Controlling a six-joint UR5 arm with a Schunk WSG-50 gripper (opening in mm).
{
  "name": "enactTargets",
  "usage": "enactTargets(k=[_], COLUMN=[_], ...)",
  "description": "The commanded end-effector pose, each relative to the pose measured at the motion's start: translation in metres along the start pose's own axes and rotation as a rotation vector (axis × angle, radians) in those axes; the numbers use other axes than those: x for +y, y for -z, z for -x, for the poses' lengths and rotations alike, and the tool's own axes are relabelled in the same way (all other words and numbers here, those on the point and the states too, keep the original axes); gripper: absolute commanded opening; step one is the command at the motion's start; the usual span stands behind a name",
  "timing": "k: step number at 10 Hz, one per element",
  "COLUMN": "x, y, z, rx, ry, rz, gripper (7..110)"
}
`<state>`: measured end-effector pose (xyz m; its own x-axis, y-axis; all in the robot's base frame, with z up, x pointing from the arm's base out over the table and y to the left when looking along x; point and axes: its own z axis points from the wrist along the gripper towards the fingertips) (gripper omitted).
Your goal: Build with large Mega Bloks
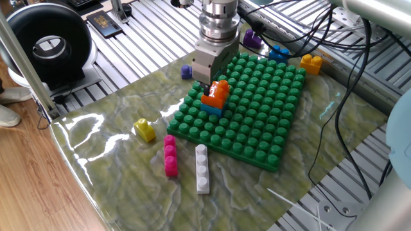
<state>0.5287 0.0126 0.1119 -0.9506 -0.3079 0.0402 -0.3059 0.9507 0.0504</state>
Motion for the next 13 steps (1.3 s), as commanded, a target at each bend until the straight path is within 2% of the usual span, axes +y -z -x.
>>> enactTargets(k=[1,2,5,6,7,8,9,10,11,12,13], x=[0.004,-0.004,0.0,0.011,0.007,-0.005,-0.003,-0.004,-0.005,-0.005,-0.006], y=[0.008,0.009,0.009,0.01,0.01,0.012,0.013,0.013,0.013,0.013,0.013], z=[0.012,0.013,0.011,0.014,0.01,0.0,-0.005,-0.003,0.005,0.011,0.011], rx=[-0.038,-0.039,-0.032,-0.045,-0.031,0.011,0.032,0.022,-0.006,-0.028,-0.029], ry=[-0.056,-0.069,-0.079,-0.053,-0.054,0.021,0.044,0.042,0.018,-0.022,-0.032], rz=[-0.003,-0.04,-0.021,0.027,0.012,-0.019,-0.003,-0.007,-0.012,-0.009,-0.012], gripper=[66,7,7,22,22,66,66,66,107,107,107])
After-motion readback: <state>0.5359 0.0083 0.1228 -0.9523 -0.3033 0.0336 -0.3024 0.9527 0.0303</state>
